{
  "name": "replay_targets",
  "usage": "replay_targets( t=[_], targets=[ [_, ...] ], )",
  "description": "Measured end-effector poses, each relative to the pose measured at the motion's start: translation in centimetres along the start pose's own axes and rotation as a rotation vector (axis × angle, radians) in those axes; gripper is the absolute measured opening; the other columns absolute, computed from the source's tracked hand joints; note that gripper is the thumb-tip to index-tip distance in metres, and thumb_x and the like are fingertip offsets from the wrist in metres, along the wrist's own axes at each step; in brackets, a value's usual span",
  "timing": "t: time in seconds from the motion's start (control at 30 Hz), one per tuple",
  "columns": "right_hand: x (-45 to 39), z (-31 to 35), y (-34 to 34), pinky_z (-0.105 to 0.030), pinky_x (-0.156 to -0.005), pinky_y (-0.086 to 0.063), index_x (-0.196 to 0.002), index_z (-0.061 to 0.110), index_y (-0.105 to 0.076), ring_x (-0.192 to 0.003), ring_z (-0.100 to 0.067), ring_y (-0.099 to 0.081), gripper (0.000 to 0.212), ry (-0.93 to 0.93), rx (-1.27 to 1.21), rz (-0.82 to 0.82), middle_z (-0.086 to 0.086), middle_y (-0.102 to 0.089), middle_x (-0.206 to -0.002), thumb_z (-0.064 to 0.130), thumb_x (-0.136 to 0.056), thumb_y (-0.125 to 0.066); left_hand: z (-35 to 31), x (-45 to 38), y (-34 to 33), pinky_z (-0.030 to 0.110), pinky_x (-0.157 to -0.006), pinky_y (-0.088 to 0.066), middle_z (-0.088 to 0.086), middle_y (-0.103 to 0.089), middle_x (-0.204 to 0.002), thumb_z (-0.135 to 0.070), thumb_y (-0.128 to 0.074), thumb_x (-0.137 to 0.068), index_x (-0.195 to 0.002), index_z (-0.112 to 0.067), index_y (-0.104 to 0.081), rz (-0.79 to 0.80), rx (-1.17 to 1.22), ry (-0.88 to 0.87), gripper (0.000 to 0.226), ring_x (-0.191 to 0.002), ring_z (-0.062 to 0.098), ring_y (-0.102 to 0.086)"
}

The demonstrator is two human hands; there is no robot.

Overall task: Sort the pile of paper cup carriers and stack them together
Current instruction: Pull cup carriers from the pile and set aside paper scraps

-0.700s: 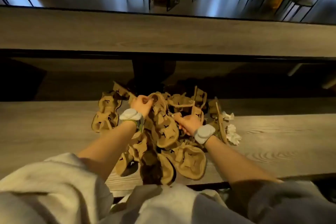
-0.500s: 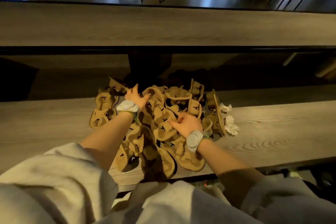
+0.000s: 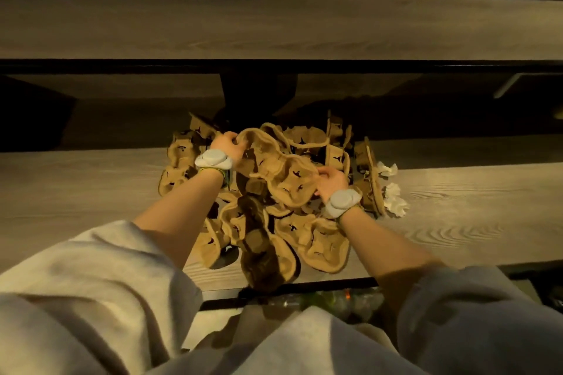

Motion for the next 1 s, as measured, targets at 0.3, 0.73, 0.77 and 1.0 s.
replay_targets(
  t=[0.3,0.73,0.77,1.0],
  targets=[
    [-2.2,-1.2,4.0,-0.044,-0.081,-0.057,-0.1,0.009,-0.07,-0.093,-0.029,-0.066,0.018,-0.149,-0.354,0.28,-0.012,-0.069,-0.107,0.02,-0.086,-0.067,-1.4,5.6,-1.7,0.027,-0.053,-0.032,0.003,-0.044,-0.059,-0.038,-0.047,-0.096,-0.062,-0.018,-0.041,-0.114,0.236,0.126,0.039,-0.054,0.017,-0.039],
    [-0.6,-6.6,10.8,-0.016,-0.037,-0.045,-0.103,0.0,-0.066,-0.041,-0.01,-0.055,0.018,-0.186,-0.186,0.572,-0.012,-0.061,-0.069,0.009,-0.088,-0.064,-2.6,14.1,-8.9,0.026,-0.053,-0.027,0.001,-0.036,-0.064,-0.028,-0.045,-0.097,-0.066,-0.018,-0.043,-0.203,0.366,0.352,0.032,-0.057,0.012,-0.032],
    [-0.6,-7.3,11.4,-0.016,-0.036,-0.044,-0.102,0.002,-0.066,-0.037,-0.008,-0.052,0.017,-0.189,-0.147,0.581,-0.012,-0.059,-0.068,0.009,-0.087,-0.064,-2.6,14.7,-9.6,0.026,-0.056,-0.029,0.002,-0.041,-0.07,-0.029,-0.045,-0.096,-0.075,-0.017,-0.049,-0.181,0.351,0.362,0.025,-0.061,0.013,-0.036],
    [-1.2,-10.2,15.3,-0.028,-0.056,-0.049,-0.089,0.01,-0.069,-0.075,-0.029,-0.059,0.006,-0.155,-0.103,0.494,-0.02,-0.066,-0.091,0.013,-0.084,-0.067,-5.0,16.6,-13.8,0.025,-0.057,-0.038,0.007,-0.053,-0.08,-0.03,-0.05,-0.093,-0.088,-0.013,-0.057,-0.06,0.404,0.375,0.019,-0.069,0.018,-0.049]
  ],
)
Point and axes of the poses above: each hand's wrist, its own x-axis away from the middle knuckle, its own y-axis out of the back of the hand, z = x × y, the point moved 4 cm from there along -x, towards the middle knuckle
